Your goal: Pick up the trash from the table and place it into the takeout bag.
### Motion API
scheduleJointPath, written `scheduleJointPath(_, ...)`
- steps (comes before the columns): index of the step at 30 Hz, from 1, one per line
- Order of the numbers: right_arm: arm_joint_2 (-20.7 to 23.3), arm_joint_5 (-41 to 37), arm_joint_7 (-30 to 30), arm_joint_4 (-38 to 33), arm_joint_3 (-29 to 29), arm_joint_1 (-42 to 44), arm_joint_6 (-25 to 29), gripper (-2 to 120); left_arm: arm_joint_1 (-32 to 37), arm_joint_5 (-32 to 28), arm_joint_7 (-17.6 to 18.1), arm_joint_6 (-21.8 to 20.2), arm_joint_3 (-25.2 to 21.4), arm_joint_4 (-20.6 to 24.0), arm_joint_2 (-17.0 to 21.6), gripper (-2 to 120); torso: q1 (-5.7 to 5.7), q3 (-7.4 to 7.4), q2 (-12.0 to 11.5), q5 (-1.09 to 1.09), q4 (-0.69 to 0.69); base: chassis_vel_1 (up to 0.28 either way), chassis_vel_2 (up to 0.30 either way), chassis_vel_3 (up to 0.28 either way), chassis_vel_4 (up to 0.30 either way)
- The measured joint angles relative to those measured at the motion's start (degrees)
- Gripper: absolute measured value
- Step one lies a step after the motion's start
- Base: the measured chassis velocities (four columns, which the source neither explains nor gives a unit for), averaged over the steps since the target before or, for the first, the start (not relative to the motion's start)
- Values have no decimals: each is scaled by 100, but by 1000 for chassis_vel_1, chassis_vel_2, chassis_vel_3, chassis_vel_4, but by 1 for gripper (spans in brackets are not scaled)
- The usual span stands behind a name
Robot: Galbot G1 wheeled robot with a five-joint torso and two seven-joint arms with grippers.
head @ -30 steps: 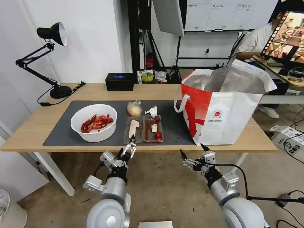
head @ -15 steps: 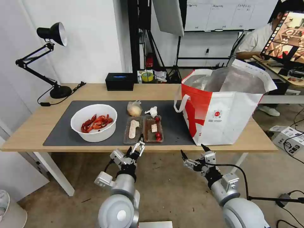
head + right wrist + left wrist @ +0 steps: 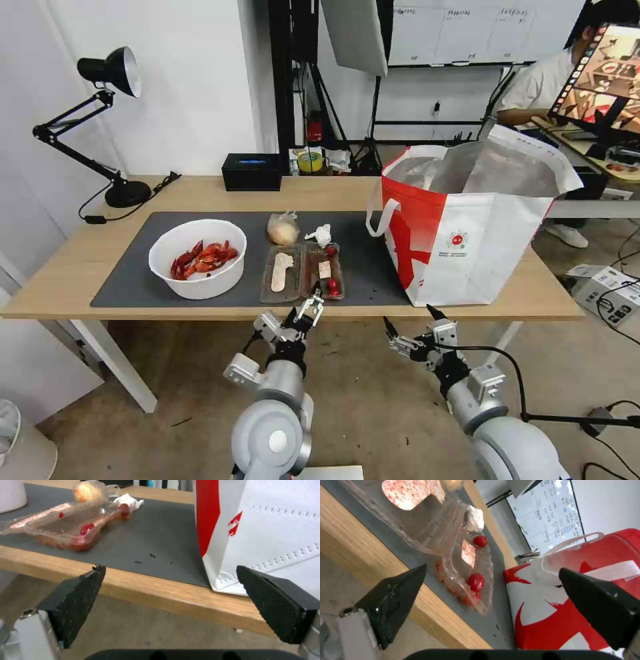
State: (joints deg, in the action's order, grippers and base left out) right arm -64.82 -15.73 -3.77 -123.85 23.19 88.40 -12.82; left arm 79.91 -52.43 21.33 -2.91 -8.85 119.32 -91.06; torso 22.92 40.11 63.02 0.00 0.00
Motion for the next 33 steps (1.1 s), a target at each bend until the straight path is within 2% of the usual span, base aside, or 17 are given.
scheduleJointPath(33, -110, 11, -17, 145, -37, -44, 7, 100, -417, -420, 104, -28, -141, -333, 289, 100, 0, 0, 0, -1, 0, 0, 0, 0, 0)
